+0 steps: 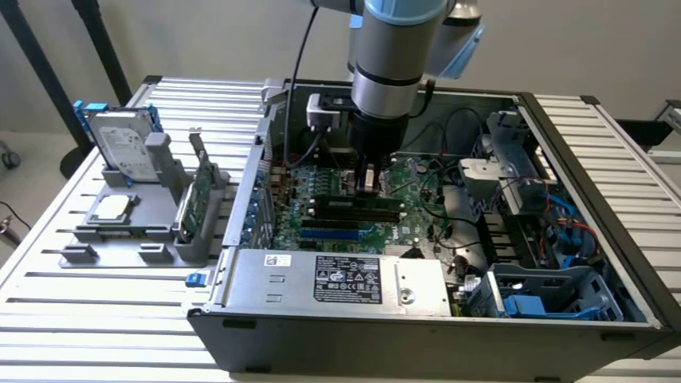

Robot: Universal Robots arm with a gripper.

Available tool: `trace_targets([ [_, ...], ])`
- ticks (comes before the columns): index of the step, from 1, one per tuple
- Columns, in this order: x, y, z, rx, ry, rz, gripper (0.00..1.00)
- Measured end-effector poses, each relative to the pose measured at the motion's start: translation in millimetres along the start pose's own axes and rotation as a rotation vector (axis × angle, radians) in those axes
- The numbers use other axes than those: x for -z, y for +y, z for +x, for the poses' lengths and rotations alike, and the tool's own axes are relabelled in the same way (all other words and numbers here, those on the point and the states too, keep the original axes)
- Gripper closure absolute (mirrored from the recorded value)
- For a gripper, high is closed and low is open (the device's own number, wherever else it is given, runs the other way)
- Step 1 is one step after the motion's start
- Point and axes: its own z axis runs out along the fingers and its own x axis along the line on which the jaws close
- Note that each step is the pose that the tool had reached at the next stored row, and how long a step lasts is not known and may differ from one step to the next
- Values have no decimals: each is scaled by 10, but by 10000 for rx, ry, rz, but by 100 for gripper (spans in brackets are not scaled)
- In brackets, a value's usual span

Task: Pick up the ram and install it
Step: 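Insert the ram into the slot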

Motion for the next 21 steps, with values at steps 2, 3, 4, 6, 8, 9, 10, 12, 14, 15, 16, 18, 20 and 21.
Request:
trace_targets([
  [2,-5,0,0,24,3,-1,86],
  [3,-9,0,0,33,3,0,86],
  [4,-13,-1,0,42,2,1,86],
  [6,-19,-1,0,52,4,1,86],
  [8,-26,-1,0,61,3,1,86],
  [9,-29,-1,0,64,4,1,86],
  [10,-32,-1,-1,65,4,1,86],
  [12,-40,-2,-1,65,3,1,86],
  [14,-47,-2,-1,65,4,1,86],
  [15,-51,-2,-1,65,4,1,86],
  [16,-55,-2,-1,65,4,1,86],
  [18,-59,-3,-1,65,6,0,86],
  [20,-76,-4,-1,65,4,1,86],
  [21,-76,-4,-1,64,4,1,86],
])
